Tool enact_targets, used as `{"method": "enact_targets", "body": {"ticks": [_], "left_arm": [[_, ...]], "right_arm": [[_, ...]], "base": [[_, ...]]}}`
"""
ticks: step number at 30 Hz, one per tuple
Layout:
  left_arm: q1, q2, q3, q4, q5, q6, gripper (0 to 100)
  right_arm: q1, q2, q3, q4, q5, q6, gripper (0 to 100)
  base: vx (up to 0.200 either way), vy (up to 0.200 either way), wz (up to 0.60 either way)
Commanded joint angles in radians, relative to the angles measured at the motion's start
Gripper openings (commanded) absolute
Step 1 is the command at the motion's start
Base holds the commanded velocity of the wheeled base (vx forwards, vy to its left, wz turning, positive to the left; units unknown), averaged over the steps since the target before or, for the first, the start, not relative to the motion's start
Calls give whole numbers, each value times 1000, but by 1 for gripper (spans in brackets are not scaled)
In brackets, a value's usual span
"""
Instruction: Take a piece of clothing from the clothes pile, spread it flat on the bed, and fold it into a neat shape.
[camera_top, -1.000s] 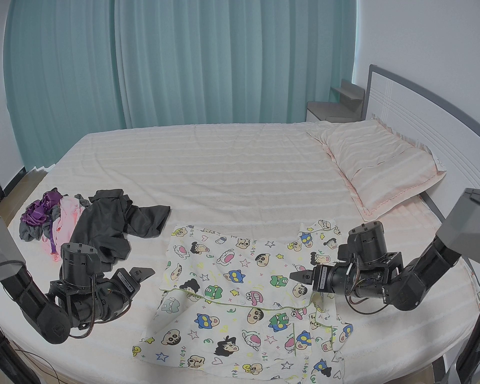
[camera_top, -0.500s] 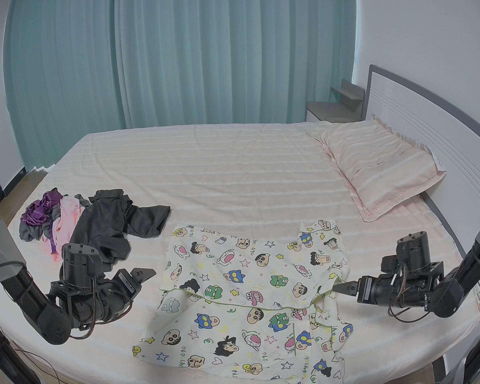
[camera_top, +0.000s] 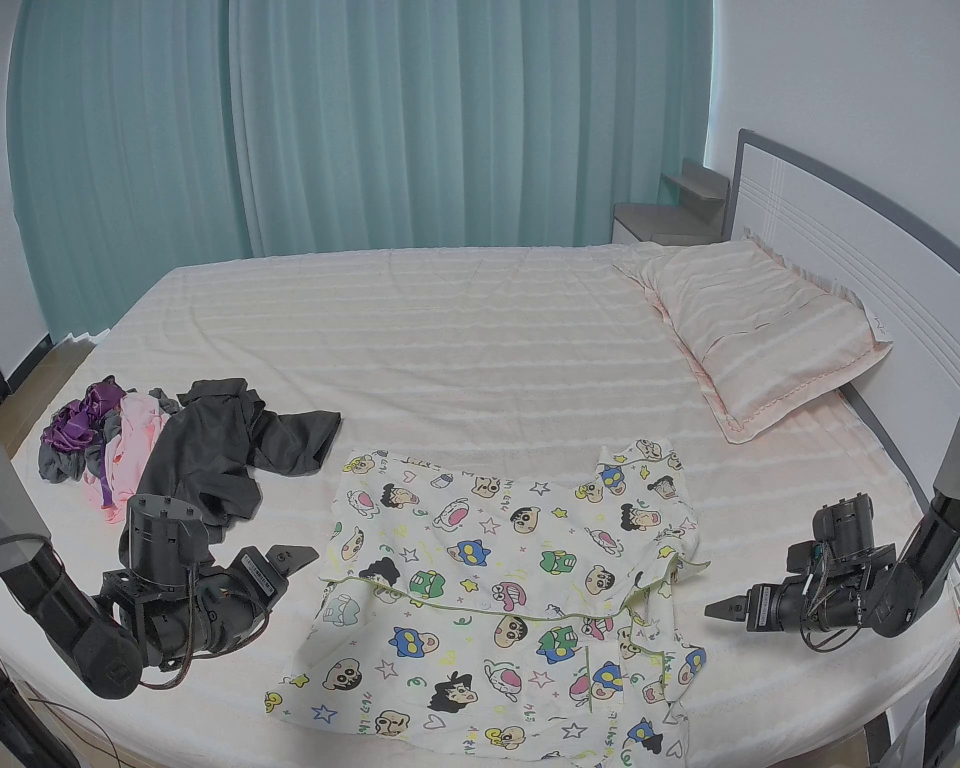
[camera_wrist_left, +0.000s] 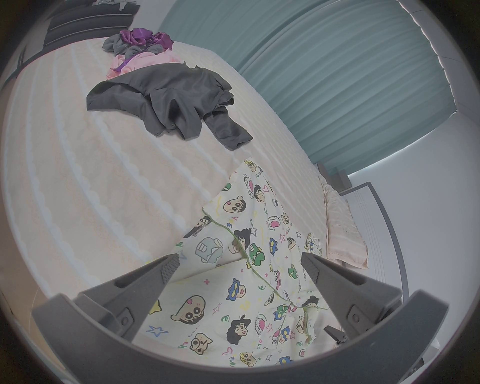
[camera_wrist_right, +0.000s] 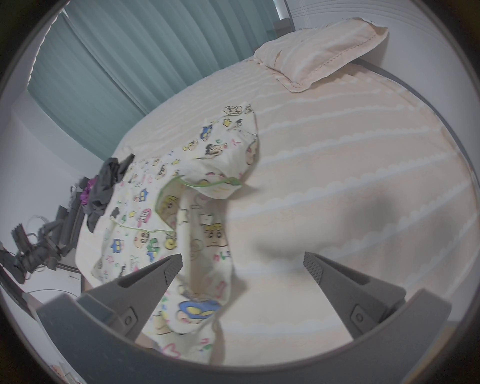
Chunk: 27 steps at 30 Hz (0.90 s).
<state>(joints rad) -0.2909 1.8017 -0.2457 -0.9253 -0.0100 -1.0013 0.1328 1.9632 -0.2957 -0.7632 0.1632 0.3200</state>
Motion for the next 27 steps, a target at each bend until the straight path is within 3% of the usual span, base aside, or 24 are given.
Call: {"method": "enact_targets", "body": {"ticks": [1, 4, 9, 22, 27], "left_arm": [[39, -19, 16, 0, -1, 0, 100], [67, -38, 19, 0, 1, -2, 100], [85, -87, 43, 0, 4, 0, 100], [87, -114, 66, 2, 35, 0, 100], [87, -114, 66, 2, 35, -2, 100]], "right_arm": [[-12, 143, -16, -27, -77, -58, 100], [7, 220, -8, -117, -151, -96, 100], [84, 266, 9, -280, -168, -102, 100], [214, 281, -43, -295, -192, -82, 100], [268, 284, -68, -281, -186, 30, 100]], "base": [[0, 0, 0], [0, 0, 0], [0, 0, 0], [0, 0, 0], [0, 0, 0]]}}
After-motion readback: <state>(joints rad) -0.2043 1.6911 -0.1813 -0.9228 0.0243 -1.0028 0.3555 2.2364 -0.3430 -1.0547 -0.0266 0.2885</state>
